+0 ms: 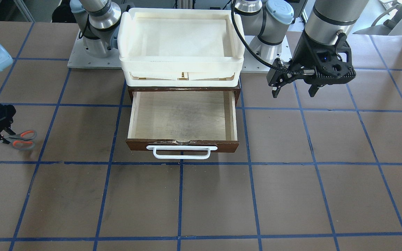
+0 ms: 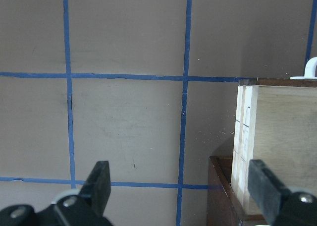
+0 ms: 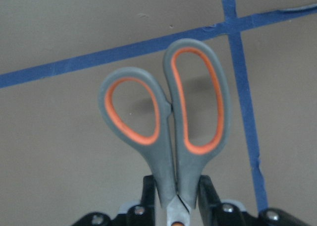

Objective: Put scissors in drawer and close it
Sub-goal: 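Lift the scissors with the right gripper and carry them over the drawer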

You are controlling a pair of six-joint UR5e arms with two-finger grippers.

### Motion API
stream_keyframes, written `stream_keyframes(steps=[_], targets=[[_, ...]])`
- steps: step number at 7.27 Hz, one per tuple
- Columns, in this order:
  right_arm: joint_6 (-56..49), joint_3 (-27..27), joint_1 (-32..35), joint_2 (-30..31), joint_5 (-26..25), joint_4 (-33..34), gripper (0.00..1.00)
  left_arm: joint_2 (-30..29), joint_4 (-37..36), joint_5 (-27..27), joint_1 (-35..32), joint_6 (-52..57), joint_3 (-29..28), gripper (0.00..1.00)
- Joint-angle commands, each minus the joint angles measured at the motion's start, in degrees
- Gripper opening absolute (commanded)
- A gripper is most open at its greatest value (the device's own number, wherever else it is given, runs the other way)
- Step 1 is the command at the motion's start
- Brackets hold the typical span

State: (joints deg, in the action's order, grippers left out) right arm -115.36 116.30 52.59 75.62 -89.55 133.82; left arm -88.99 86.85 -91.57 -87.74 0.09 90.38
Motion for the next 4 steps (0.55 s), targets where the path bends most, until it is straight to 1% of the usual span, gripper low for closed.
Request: stream_keyframes(steps=[1, 3, 4], targets=[[0.1, -5.1, 3.7, 3.7, 0.2, -9.6, 0.09, 0.1, 0.1, -0.1, 0.0, 0.0, 0.0, 1.00], [0.0, -12.9, 6.8, 4.1, 0.2, -18.1, 0.00, 0.1, 0.1, -0.2, 0.0, 0.0, 0.0, 1.00], [0.1, -17.2, 8.7, 4.1, 0.3, -24.2, 0.00, 0.1, 0.1, 0.0, 0.1, 0.0, 0.0, 1.00]])
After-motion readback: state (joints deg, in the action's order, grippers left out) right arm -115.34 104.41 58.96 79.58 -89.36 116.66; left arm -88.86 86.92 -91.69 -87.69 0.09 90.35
